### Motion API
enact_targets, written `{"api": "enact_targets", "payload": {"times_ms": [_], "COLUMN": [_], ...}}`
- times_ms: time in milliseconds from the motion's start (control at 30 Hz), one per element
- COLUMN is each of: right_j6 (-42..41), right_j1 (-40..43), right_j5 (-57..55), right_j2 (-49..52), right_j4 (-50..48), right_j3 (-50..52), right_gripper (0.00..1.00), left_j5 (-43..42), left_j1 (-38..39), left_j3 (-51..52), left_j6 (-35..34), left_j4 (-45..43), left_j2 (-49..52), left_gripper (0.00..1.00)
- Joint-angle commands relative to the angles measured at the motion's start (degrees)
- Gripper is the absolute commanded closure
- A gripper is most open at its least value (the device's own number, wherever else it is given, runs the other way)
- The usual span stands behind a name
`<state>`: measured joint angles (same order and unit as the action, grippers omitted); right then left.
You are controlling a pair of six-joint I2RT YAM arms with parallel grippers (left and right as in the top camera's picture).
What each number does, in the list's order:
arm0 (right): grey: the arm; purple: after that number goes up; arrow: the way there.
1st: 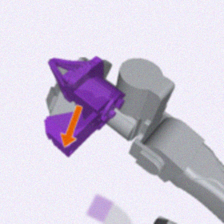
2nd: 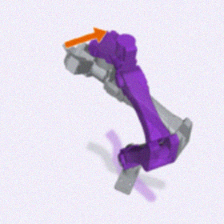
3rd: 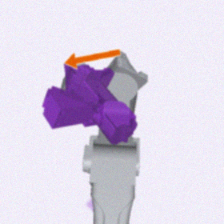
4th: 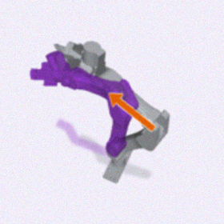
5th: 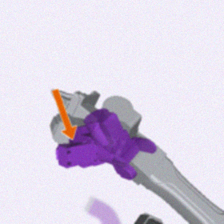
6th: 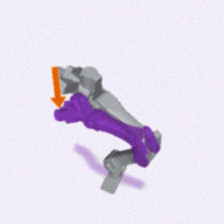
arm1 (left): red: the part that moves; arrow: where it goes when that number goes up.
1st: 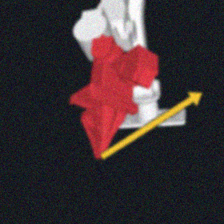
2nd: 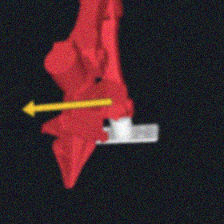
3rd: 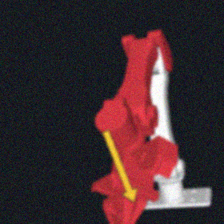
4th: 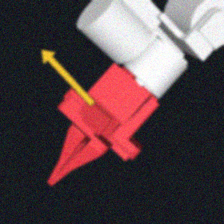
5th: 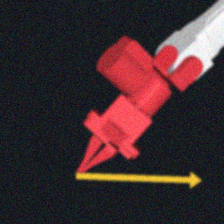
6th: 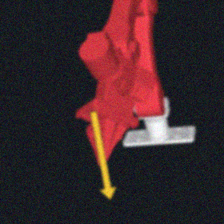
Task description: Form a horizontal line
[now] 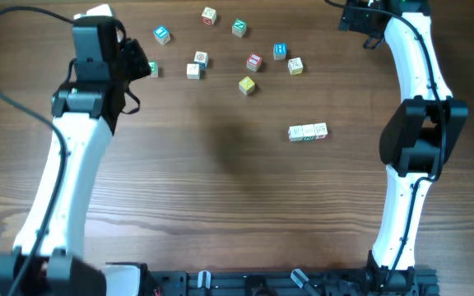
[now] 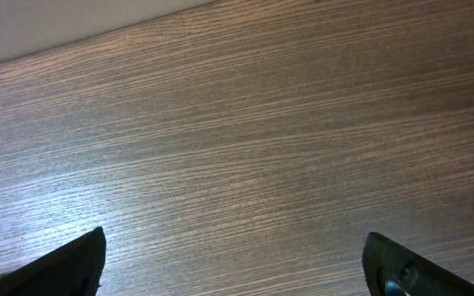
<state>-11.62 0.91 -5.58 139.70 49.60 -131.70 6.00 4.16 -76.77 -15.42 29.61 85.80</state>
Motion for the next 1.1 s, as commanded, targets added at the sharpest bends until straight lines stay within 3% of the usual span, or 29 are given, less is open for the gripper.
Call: {"api": "enact_targets", "payload": {"times_ms": [0,133,467,633,867,1067], "right_j6": [0.7,0.7,0.8,0.8,0.8,0.8], "right_j1": [-0.3,-0.3,-0.3,-0.3,-0.3,-0.3], "right_j5": [0.1,0.1,0.1,0.1,0.1,0.1], "right_j2": [-0.4,-0.4,-0.4,-0.4,-0.4,-0.4], "right_j4": [-0.1,-0.1,-0.1,-0.1,-0.1,-0.1], "right_j3": [-0.2,-0.2,-0.2,-0.2,-0.2,-0.2], "right_gripper": [0.00,0.00,0.00,0.00,0.00,0.00], "left_j5": [-0.6,-0.6,-1.0,-1.0,-0.9,4.8], "left_j1": [5.7,12.1,27.7,34.7,38.1,38.8], "left_j3": [0.0,0.0,0.0,0.0,0.0,0.0], "left_j6": [-0.5,-0.7,-12.3,-17.8,-25.1,-25.3], "left_j4": [2.1,6.1,12.1,8.8,1.9,-2.3], "left_j2": [-4.4,-4.1,5.4,17.5,24.9,30.5], "left_gripper": [0.77,0.76,0.77,0.77,0.77,0.76]}}
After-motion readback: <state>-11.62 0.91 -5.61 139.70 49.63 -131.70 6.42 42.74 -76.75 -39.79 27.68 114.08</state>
